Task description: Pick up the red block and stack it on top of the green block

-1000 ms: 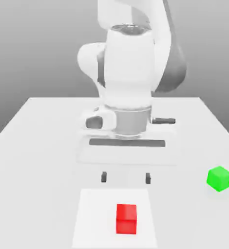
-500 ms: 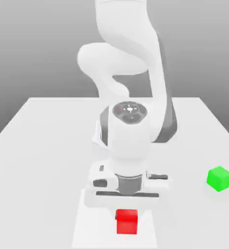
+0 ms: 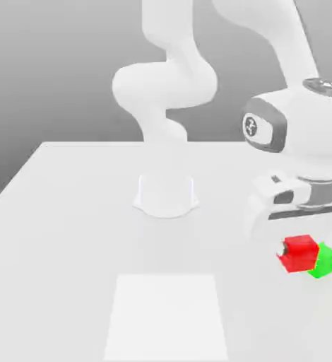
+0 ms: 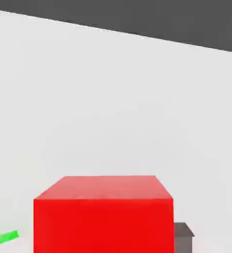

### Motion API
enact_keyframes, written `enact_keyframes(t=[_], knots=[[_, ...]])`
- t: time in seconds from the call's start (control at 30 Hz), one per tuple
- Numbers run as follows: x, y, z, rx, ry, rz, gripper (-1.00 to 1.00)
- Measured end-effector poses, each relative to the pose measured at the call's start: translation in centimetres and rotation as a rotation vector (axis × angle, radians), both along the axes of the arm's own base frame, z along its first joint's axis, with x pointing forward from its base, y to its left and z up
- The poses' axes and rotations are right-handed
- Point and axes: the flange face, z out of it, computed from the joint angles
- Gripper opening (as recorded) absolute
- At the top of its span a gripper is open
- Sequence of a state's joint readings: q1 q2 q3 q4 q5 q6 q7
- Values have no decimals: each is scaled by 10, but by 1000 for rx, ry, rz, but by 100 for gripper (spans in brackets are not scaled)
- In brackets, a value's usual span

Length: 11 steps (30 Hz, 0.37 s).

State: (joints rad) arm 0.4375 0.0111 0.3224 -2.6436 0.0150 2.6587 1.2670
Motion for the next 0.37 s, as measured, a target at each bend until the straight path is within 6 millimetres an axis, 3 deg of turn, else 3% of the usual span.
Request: enact_keyframes(t=[0.1, 0.13, 0.17, 0.27, 0.3, 0.37], knots=[[-64, 52, -1, -8, -5, 108, -100], [-72, 58, -8, -8, -7, 121, -100], [-50, 43, -16, -8, -7, 55, -100], [-43, 37, -48, -9, -7, 31, -100], [-44, 36, -56, -10, -6, 30, 100], [-44, 36, -56, -10, -6, 30, 100]])
